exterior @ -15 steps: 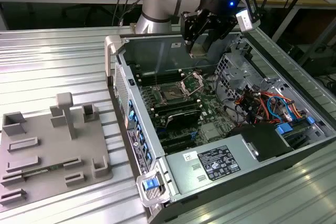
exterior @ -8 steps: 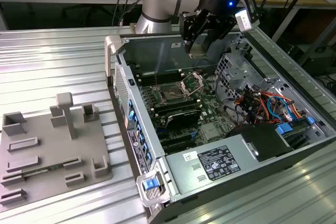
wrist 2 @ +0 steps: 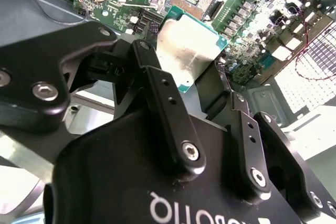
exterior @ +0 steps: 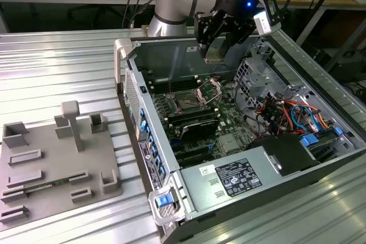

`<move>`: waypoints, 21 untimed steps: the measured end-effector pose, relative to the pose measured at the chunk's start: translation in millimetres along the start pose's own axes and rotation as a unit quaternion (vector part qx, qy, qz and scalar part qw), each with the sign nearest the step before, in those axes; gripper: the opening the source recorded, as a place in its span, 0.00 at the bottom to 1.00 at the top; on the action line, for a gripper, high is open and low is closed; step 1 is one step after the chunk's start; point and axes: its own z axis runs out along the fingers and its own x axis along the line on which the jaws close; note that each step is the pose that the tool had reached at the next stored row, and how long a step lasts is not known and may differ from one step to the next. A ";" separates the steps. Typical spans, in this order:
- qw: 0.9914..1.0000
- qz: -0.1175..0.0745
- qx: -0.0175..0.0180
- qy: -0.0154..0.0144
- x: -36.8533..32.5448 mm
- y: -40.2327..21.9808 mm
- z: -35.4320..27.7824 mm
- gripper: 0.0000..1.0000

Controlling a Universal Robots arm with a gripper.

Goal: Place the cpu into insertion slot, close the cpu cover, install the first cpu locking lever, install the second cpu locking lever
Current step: 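Place the cpu into insertion slot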

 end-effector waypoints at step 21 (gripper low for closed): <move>0.999 0.037 -0.001 -0.003 0.2 0.0 0.3 0.55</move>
